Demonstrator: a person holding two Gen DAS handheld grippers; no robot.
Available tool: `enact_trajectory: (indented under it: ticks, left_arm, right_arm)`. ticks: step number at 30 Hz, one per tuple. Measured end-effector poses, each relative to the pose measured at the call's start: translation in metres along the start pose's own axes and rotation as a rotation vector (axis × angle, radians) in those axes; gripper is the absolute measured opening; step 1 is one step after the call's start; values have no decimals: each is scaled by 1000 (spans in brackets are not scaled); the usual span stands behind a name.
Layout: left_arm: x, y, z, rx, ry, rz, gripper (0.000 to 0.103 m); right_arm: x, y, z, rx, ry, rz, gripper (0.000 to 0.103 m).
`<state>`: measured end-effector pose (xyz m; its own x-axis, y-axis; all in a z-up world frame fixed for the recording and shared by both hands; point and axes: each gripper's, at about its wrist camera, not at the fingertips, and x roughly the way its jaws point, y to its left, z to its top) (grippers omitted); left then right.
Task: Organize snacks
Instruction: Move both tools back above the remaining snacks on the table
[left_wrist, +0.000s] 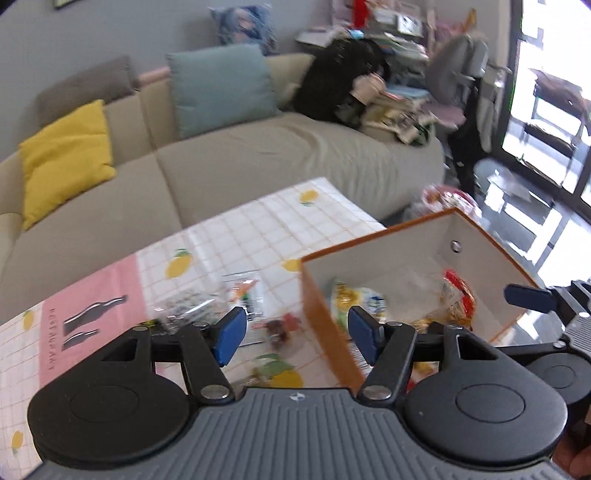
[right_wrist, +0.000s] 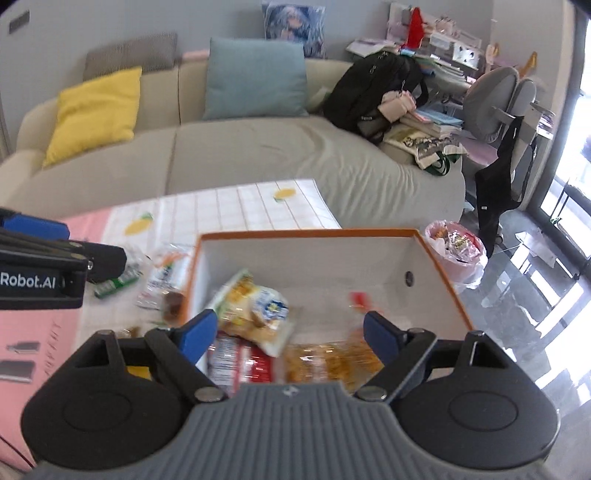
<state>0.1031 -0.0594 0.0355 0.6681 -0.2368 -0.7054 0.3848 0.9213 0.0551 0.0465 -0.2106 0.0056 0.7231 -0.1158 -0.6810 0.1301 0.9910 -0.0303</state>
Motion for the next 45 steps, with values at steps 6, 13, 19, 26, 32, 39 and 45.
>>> enact_trajectory:
  ticks: [6, 13, 19, 26, 32, 39, 45]
  left_arm:
    - [-9, 39, -36, -83, -28, 51, 74]
    - [-10, 78, -82, -181, -22, 102, 74]
    - [-6, 105, -125, -234, -5, 119, 74]
    - [4, 127, -152, -301, -4, 86, 73]
    - [19, 138, -162, -317, -6, 42, 67]
    - [43, 147, -159, -319, 21, 9, 59]
    - [61, 152, -152, -274, 32, 17, 59]
  right_arm:
    - [-12, 35, -22, -11, -48, -11, 84]
    - [-17, 69, -39, -31, -63, 59, 83]
    - [-15, 104, -56, -99, -78, 107, 78]
    - [-1, 143, -80, -235, -72, 155, 63]
    - [29, 160, -85, -272, -27, 167, 48]
    - [72, 170, -77, -262, 46, 192, 45]
    - [107, 177, -64, -228, 98, 210, 66]
